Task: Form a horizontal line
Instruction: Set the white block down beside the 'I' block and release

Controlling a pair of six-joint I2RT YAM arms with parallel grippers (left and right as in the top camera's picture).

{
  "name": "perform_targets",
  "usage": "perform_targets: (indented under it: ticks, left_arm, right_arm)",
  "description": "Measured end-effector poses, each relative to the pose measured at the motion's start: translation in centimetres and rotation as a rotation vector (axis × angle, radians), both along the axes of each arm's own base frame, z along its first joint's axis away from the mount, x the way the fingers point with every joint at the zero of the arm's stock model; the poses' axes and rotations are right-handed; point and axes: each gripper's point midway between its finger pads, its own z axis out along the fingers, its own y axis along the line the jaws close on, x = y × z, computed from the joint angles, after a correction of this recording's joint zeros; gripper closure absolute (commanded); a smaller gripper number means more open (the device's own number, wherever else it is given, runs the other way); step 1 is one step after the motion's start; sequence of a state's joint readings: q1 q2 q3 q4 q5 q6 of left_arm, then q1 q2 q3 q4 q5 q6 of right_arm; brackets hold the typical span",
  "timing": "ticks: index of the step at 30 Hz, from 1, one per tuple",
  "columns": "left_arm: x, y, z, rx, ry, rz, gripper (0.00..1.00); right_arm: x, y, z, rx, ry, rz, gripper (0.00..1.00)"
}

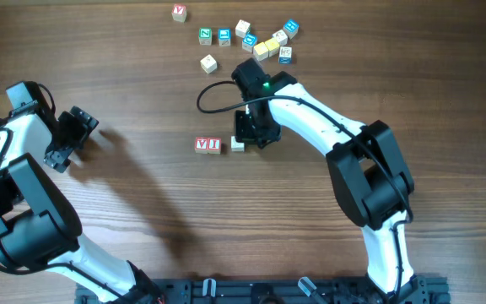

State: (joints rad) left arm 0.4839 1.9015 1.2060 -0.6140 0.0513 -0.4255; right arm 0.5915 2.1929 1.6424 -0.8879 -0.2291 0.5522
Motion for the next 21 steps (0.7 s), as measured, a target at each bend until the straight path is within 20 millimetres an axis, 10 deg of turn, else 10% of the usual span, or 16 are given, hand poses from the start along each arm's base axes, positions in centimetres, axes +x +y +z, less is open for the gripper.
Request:
perform_targets:
  ticks: [21]
  left_arm:
    - [0.0, 0.0, 0.0, 0.0, 0.0, 0.0, 0.0]
  right_arm:
    - [0.2, 0.4, 0.0, -0.011, -0.031, 0.011, 0.95]
